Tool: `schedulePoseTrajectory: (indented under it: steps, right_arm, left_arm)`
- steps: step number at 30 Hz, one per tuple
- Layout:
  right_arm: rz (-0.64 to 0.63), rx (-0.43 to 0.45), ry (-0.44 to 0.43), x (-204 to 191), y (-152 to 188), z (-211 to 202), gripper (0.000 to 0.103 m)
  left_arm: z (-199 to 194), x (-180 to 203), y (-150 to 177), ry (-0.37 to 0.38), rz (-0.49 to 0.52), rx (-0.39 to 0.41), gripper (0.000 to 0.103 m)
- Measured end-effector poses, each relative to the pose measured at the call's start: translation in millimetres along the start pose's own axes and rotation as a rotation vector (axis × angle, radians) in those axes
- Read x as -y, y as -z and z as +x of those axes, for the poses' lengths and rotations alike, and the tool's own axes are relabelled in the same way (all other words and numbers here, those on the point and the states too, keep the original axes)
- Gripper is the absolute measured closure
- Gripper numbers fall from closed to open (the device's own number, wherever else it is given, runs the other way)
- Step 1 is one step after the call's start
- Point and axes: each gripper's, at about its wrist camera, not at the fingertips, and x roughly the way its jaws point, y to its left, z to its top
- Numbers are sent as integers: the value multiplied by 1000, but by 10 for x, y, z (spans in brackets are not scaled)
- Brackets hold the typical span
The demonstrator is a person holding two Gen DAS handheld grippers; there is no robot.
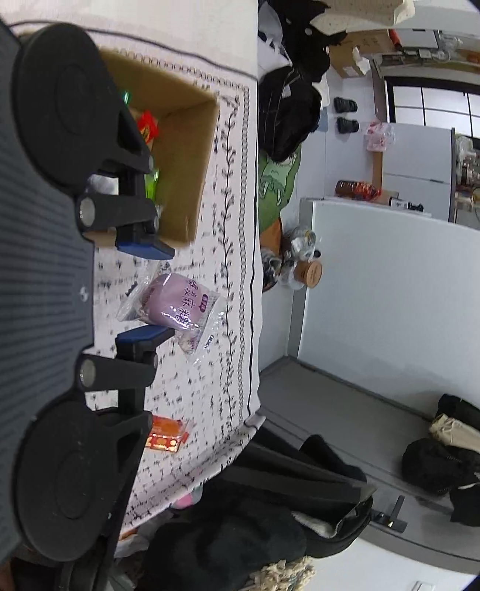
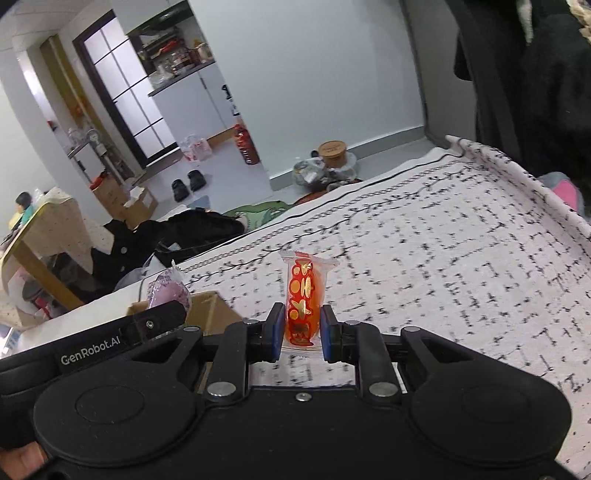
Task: Organize snacks
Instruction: 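Carry the pink packet and orange candy over the box with both tools, then open both tools to drop the pink packet and orange candy into the box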
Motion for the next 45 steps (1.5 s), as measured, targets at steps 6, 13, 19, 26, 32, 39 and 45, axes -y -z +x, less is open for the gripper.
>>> schedulePoseTrajectory:
  steps: [6,13,19,26,32,39,45]
  right_arm:
    - [-21,-1,-31,-212,31,0,83]
    - [-57,-16,-61,-467,89,66,83]
    - [-55,-38,-85,-679,141,137,83]
    - [-72,-66,-105,-867,210,215,83]
    - [-76,-93,-124,-953,272,238,82]
    - [-85,-98,-149,-970,276,148,61]
    - [-75,-80,-107,-755,222,-1,61]
  left_arm:
    - [-114,-274,-55,-34,7,11,66]
    - [-179,-681,-99,-90,-36,19,66]
    - [-160,-984,-128,-130,-91,19,66]
    - [-94,-1111,-126,-168,-124,11,61]
    - [-173,-1216,-79,-170,-158,21,53]
    - [-262,-1209,-13,-167,-161,15,48]
    - [-342,-1140,22,-154,-164,10,42]
